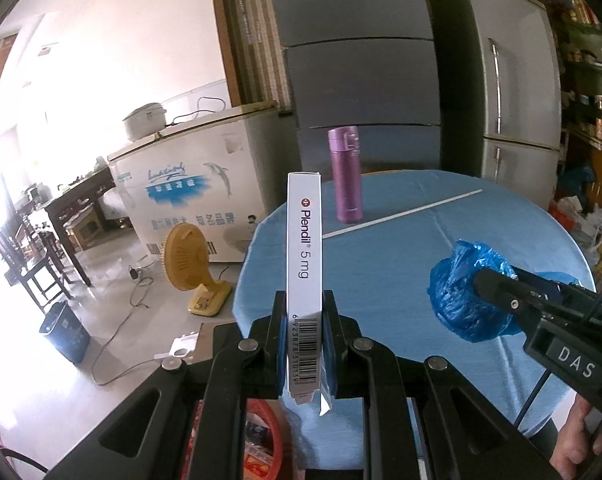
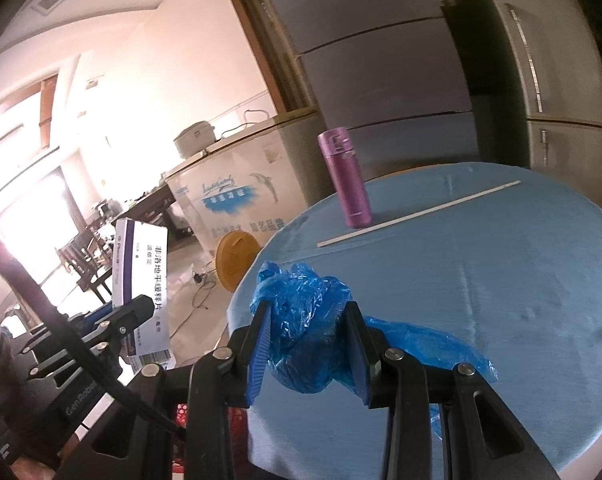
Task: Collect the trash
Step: 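Lift and carry the white box and blue bag with both grippers over the red basket, then open both grippers to drop the white box and blue bag into the basket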
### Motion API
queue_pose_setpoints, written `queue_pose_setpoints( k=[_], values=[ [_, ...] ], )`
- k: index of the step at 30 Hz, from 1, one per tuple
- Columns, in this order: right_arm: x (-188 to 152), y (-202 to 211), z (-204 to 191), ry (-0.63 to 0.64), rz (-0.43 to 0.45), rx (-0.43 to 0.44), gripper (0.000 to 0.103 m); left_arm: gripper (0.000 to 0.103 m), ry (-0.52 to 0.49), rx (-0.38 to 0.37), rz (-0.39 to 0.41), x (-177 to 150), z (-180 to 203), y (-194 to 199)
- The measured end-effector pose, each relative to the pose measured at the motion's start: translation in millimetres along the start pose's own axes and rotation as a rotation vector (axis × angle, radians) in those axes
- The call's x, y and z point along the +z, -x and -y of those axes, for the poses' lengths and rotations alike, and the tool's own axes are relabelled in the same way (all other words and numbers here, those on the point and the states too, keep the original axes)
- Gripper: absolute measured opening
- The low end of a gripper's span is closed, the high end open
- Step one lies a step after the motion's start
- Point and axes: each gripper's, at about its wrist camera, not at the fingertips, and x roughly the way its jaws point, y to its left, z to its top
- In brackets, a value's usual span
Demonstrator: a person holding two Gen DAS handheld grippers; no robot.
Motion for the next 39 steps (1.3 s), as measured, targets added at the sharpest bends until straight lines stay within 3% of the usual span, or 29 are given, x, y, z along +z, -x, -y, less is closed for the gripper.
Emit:
queue_pose_setpoints(
  k=[18, 39],
  values=[
    [-15, -60, -56, 0.07, -0.134, 0.088, 0.038, 0.016, 0.095, 0.105, -0.054, -30, -65, -9],
    [-24, -105, -161, 0.197, -0.196, 0.201, 0.038, 0.016, 0.202, 0.223, -0.083, -64, -144, -2]
  ],
)
